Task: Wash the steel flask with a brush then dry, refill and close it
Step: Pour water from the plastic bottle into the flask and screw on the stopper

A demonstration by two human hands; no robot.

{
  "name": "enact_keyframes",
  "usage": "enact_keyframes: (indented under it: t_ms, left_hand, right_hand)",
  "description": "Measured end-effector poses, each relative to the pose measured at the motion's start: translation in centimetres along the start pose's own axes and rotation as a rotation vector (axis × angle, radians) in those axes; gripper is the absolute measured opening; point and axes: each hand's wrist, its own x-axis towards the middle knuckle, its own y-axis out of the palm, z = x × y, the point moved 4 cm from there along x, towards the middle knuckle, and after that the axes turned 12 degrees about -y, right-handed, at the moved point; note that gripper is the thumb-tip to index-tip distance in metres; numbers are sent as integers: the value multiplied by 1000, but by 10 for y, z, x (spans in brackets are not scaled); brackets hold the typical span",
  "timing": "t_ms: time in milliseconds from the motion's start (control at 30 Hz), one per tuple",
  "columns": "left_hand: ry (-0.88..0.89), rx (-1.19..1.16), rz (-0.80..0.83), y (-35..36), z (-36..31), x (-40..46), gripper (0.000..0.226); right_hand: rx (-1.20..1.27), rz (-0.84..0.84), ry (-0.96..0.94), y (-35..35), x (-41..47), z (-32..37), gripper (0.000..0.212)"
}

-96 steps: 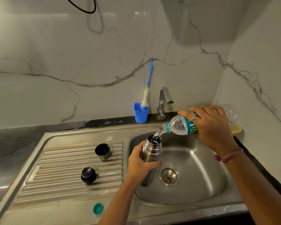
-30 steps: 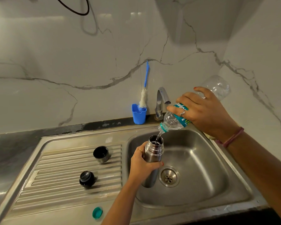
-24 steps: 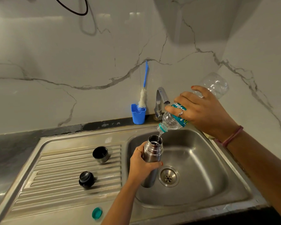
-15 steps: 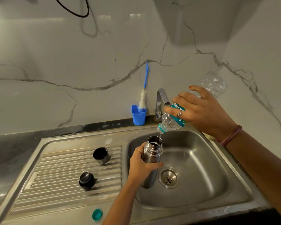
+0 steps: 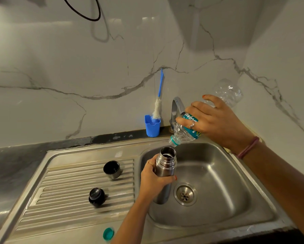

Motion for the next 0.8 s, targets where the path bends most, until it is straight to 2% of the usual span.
enact_keyframes:
  t_ms: [467,800]
  left_hand:
    - [21,-46,-7,-34,-12,-7,87]
    - [33,-73,4,-69,-16,-13,85]
  right_hand:
    - [220,6,118,0,17,22,75]
    - [239,-7,232,-4,37,28,75]
